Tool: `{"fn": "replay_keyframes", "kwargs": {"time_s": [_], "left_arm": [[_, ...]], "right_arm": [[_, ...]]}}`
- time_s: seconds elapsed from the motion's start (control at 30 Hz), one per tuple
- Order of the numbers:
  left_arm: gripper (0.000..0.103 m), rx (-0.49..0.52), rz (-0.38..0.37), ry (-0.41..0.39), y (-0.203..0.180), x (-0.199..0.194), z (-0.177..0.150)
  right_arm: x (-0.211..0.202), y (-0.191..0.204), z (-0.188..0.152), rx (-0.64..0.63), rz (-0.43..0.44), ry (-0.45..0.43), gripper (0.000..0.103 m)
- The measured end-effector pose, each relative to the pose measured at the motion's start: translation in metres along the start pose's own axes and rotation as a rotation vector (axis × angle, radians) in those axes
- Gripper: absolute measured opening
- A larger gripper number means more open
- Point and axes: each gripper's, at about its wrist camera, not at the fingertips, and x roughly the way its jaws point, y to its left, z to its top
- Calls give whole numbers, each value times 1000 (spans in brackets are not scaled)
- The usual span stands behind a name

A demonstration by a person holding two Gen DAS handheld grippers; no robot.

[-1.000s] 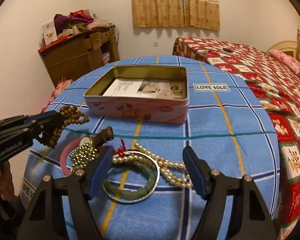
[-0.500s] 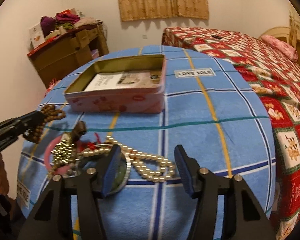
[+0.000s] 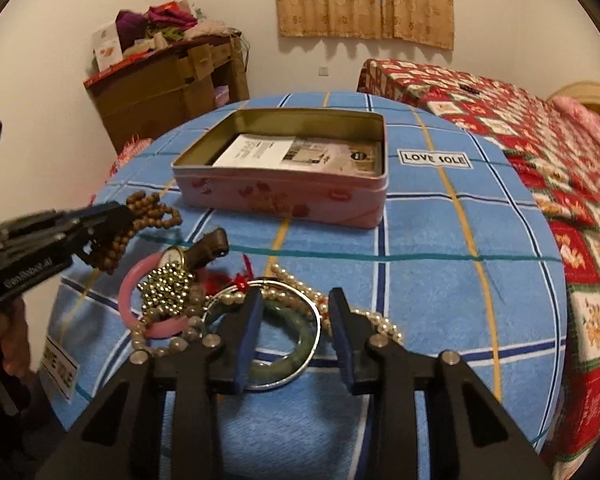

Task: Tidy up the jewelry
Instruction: 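Grasp and lift the silver bangle with the right gripper while the left holds the beads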

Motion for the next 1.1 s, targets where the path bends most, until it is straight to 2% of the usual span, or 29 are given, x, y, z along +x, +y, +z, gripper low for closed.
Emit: {"fn": "replay_keyframes", "kwargs": {"time_s": [0.07, 0.17, 0.23, 0.5, 0.7, 0.77, 0.8, 0.83, 0.87, 0.93, 0.97, 1.03, 1.1], "left_arm": [[14, -1, -3, 6, 0, 1, 0], [14, -1, -4, 14, 1, 1, -1], [14, -1, -5, 16, 1, 1, -1], [14, 2, -8, 20, 1, 3, -1], [14, 6, -11, 18, 0, 4, -2], [14, 6, -11, 19, -1, 3, -3], [14, 7, -11, 19, -1, 3, -3], [14, 6, -11, 20, -1, 3, -3], [14, 6, -11, 20, -1, 3, -3], [14, 6, -10, 22, -1, 3, -3], [14, 5, -11, 24, -2, 4, -3], [14, 5, -14, 29, -2, 4, -4], [14, 6, -16, 34, -2, 4, -5]], "right_arm": [[9, -1, 0, 4, -10, 21, 35], [13, -2, -2, -2, -1, 26, 28], [14, -2, -4, -6, 2, 30, 17], [2, -11, -3, 54, 80, 3, 9], [-9, -8, 4, 37, 75, -26, 8], [-4, -7, 3, 19, 64, -10, 9], [-1, -6, 3, 13, 60, -6, 14], [1, -7, 3, 14, 51, -1, 28], [2, -9, 2, 16, 49, 2, 36], [5, -11, 1, 16, 51, 4, 39], [7, -10, 0, 6, 51, 11, 36], [14, -9, -2, -9, 36, 21, 11], [13, -9, -4, -2, 46, 15, 10]]}}
